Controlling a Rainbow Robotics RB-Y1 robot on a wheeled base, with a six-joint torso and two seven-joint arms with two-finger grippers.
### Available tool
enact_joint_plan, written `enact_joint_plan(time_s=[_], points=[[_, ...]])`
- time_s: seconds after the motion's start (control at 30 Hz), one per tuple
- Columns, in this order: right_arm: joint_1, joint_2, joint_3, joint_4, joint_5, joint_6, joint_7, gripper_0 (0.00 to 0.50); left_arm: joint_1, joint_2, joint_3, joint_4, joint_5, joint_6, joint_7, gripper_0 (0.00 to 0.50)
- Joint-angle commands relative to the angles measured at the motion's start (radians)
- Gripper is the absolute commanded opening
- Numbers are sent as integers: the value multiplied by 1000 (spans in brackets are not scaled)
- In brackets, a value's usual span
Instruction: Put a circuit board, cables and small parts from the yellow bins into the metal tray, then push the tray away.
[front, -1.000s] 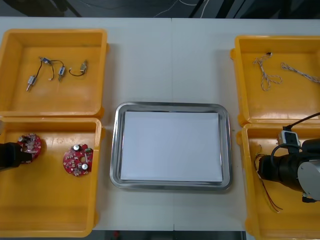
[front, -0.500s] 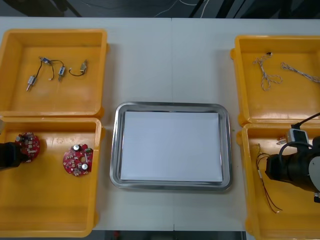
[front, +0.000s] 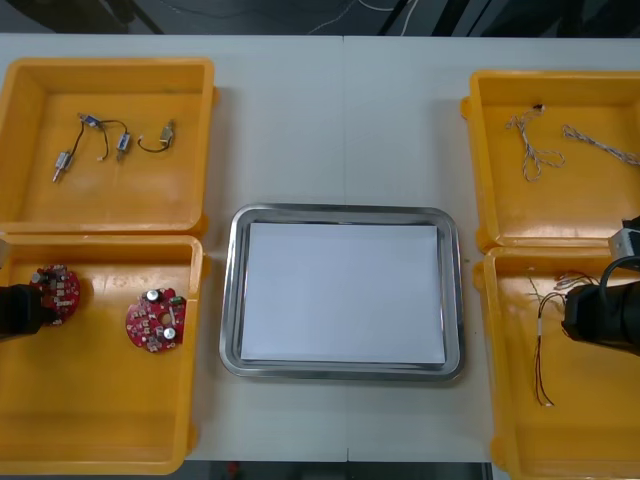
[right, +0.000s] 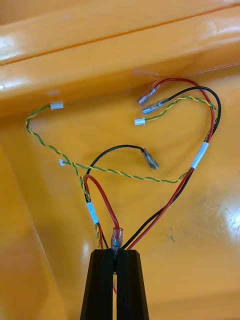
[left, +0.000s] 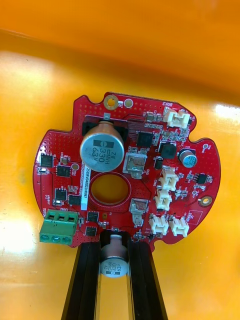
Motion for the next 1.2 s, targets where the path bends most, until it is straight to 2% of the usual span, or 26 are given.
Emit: enact_joint_plan(time_s=[0.03, 0.3, 0.47, 0.7, 0.93, 1.2], points=[[-38, -55, -65, -48, -39, 46, -23, 0, 38, 62, -5, -6, 18, -8, -97, 0], [-55, -115, -85, -76, -67, 117, -21, 0, 38, 71, 56, -37, 44, 82, -97, 0], [-55, -152, -141, -76, -156, 137, -18, 0, 38, 69, 99, -69, 52, 151, -88, 0], [-41, -182, -182, -77, -234, 137, -13, 0, 47, 69, 104, -121, 46, 166, -71, 0], [14, -204, -185, -91, -248, 137, -7, 0, 110, 68, 119, -227, 27, 166, -43, 0], [105, -227, -190, -125, -257, 71, -6, 0, 182, 63, 121, -343, -3, 166, -9, 0]])
